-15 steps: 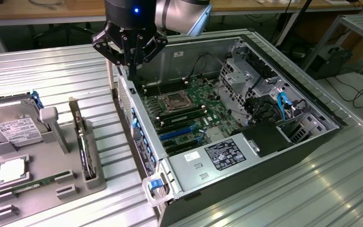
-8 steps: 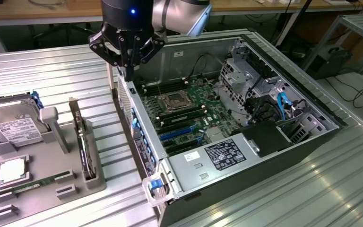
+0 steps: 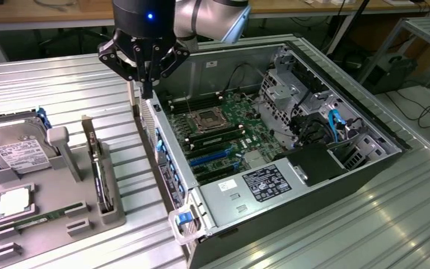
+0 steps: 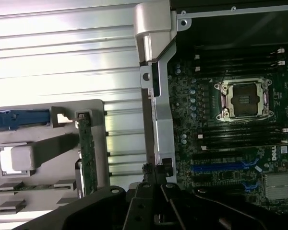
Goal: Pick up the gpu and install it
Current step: 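Reach for the gpu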
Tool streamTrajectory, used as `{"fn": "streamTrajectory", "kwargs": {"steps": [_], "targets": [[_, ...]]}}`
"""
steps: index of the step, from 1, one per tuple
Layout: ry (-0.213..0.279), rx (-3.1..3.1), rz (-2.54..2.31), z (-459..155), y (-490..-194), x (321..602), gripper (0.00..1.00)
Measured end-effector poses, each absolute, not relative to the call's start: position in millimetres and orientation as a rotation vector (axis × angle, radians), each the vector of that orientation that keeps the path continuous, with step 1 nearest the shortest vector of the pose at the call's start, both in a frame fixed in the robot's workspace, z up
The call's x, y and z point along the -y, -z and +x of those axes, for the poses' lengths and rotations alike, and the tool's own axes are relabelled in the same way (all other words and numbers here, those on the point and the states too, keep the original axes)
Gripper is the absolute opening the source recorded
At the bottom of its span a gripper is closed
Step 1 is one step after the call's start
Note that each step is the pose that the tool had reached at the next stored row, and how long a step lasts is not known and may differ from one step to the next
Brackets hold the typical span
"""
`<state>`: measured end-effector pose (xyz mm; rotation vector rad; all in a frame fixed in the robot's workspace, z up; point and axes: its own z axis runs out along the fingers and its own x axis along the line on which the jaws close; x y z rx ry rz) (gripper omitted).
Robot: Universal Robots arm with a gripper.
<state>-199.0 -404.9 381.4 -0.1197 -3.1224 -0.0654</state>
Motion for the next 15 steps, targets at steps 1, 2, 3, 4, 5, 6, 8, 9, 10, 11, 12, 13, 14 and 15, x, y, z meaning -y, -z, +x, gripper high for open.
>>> {"fn": "streamTrajectory", "kwargs": {"steps": [1,2,3,4,5,6,8,9,10,11,12,13,14,15], "targets": [[0.065,3.122,-0.120,-200,-381,405,0.11],[0.065,3.121,-0.120,-200,-381,405,0.11],[0.065,3.120,-0.120,-201,-381,405,0.11],[0.065,3.120,-0.120,-202,-381,405,0.11],[0.065,3.119,-0.120,-202,-381,405,0.11],[0.065,3.118,-0.120,-203,-380,405,0.11],[0.065,3.117,-0.120,-204,-380,406,0.11],[0.065,3.116,-0.120,-205,-380,406,0.11],[0.065,3.115,-0.120,-206,-380,406,0.11],[0.065,3.114,-0.120,-207,-380,406,0.11],[0.065,3.114,-0.120,-207,-380,406,0.11],[0.065,3.113,-0.120,-208,-379,406,0.11],[0.065,3.111,-0.119,-209,-379,406,0.11],[0.064,3.110,-0.119,-210,-379,407,0.11]]}}
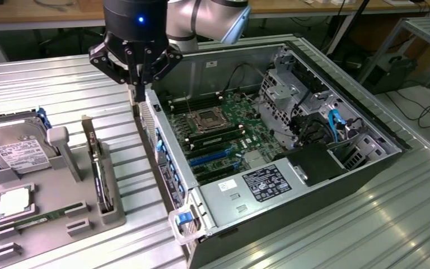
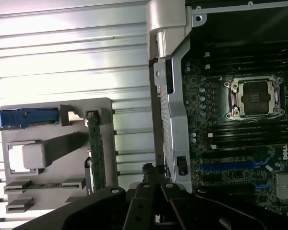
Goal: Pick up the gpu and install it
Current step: 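Reach for the gpu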
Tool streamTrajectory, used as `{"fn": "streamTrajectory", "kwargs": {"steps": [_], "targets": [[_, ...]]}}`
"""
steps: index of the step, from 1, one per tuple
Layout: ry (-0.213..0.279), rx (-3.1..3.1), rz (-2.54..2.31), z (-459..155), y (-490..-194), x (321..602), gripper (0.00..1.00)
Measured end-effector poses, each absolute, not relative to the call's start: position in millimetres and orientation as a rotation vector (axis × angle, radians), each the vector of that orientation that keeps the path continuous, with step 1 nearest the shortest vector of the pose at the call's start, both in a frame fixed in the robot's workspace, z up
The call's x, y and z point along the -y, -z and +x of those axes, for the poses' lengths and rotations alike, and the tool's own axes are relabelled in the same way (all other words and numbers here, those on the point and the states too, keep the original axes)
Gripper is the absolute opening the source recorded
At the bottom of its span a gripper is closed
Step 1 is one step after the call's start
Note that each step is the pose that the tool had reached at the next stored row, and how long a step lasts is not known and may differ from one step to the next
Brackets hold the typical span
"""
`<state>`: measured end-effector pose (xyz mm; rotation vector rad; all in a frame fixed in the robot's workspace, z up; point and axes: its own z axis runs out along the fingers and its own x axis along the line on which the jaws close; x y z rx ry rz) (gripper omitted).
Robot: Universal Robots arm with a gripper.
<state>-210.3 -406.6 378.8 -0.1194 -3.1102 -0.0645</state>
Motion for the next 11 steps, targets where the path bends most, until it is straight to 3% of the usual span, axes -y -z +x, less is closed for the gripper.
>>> {"fn": "streamTrajectory", "kwargs": {"steps": [11], "targets": [[0.064,3.104,-0.119,-219.5,-377.5,407.9,0.11]]}}
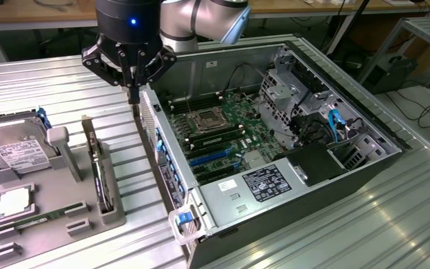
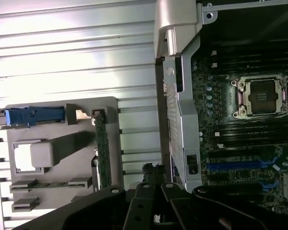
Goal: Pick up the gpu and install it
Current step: 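Reach for the gpu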
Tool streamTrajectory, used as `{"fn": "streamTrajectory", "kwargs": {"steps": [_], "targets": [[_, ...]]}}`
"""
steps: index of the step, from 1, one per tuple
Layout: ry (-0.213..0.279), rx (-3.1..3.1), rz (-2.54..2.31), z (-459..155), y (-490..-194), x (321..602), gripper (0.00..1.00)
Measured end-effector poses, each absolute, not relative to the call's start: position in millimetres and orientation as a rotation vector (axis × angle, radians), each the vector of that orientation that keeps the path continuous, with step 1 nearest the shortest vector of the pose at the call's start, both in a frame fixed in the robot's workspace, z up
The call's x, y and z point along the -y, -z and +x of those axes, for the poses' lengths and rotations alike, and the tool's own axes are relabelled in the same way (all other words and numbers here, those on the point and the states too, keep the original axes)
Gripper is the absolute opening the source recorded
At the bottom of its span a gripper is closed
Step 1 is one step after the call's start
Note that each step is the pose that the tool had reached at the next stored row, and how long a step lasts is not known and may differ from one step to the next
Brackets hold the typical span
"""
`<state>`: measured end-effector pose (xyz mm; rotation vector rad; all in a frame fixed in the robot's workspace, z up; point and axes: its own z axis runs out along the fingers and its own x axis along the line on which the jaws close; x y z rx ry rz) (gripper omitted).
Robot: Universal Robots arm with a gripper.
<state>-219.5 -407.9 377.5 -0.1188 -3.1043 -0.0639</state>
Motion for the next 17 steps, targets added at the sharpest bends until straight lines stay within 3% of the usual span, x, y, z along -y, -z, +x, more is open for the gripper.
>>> {"fn": "streamTrajectory", "kwargs": {"steps": [17], "targets": [[0.063,3.116,-0.034,-251,-373,410,0.11]]}}
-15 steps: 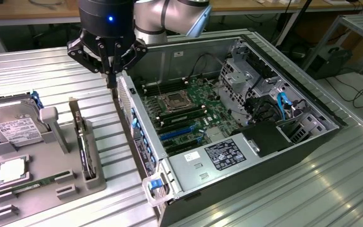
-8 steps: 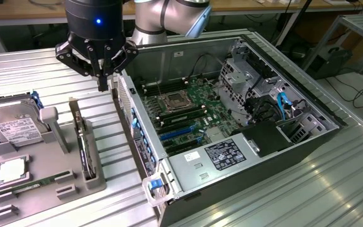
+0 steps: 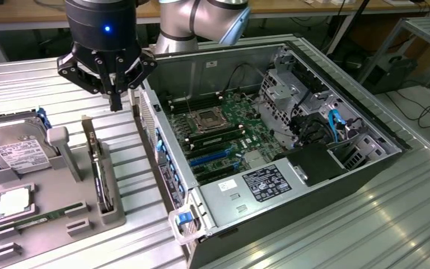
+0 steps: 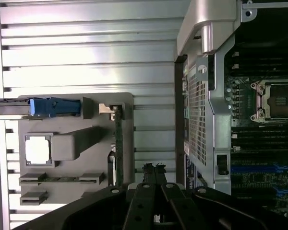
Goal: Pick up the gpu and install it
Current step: 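Reach for the gpu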
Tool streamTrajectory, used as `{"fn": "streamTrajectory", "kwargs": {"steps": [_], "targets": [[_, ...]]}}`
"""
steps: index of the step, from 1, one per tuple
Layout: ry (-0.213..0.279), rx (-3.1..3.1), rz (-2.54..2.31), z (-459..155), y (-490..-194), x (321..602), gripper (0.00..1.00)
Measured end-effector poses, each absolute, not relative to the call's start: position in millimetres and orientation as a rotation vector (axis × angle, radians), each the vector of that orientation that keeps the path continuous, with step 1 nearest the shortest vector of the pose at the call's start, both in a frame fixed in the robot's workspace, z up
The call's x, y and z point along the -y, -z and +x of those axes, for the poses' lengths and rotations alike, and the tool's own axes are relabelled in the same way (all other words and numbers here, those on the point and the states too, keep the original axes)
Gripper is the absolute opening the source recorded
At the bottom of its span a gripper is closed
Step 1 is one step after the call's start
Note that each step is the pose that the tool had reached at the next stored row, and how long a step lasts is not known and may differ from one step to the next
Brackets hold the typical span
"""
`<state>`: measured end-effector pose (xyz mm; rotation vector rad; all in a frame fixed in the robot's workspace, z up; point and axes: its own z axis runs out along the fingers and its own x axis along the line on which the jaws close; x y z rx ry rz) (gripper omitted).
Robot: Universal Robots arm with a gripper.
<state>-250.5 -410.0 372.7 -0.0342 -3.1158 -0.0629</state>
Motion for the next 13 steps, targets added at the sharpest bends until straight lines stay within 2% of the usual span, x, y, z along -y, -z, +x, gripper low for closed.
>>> {"fn": "streamTrajectory", "kwargs": {"steps": [13], "targets": [[0.063,3.120,-0.017,-286,-371,415,0.11]]}}
